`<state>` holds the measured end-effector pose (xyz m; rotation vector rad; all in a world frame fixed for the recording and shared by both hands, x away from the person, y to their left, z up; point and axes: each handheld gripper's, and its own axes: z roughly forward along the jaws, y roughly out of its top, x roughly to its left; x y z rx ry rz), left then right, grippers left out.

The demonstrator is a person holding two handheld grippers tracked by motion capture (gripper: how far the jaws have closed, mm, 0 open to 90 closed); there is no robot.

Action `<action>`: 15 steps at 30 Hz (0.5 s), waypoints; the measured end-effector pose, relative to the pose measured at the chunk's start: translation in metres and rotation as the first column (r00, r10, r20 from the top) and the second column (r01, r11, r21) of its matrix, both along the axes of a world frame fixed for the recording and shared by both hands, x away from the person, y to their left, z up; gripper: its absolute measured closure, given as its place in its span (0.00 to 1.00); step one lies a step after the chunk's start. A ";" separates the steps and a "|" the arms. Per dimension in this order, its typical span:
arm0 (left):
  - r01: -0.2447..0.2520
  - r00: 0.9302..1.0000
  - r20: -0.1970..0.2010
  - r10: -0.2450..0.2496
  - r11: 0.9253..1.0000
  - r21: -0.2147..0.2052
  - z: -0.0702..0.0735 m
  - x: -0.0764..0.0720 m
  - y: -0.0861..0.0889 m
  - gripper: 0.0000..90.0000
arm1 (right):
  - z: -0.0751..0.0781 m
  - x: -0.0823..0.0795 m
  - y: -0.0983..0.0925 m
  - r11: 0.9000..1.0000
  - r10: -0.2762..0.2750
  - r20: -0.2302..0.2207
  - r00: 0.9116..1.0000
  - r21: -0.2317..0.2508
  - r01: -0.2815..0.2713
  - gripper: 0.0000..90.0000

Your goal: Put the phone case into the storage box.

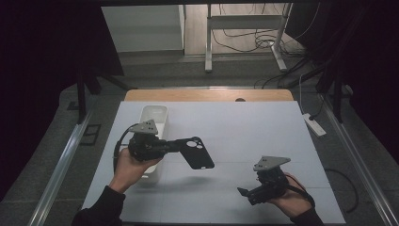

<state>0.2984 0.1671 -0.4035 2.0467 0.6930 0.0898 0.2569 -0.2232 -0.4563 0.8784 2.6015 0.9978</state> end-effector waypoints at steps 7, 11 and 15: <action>-0.016 1.000 0.003 0.016 1.000 0.000 0.006 0.004 0.008 0.92 | 0.001 -0.002 -0.016 0.999 -0.039 0.013 0.999 0.013 0.039 0.00; -0.020 1.000 0.007 0.020 1.000 0.009 0.009 0.006 0.012 0.92 | 0.001 -0.002 -0.023 0.998 -0.061 0.014 0.998 0.026 0.061 0.00; -0.031 1.000 0.002 0.031 0.999 0.017 0.013 0.010 0.018 0.92 | 0.000 -0.002 -0.032 0.995 -0.099 0.010 0.995 0.031 0.098 0.00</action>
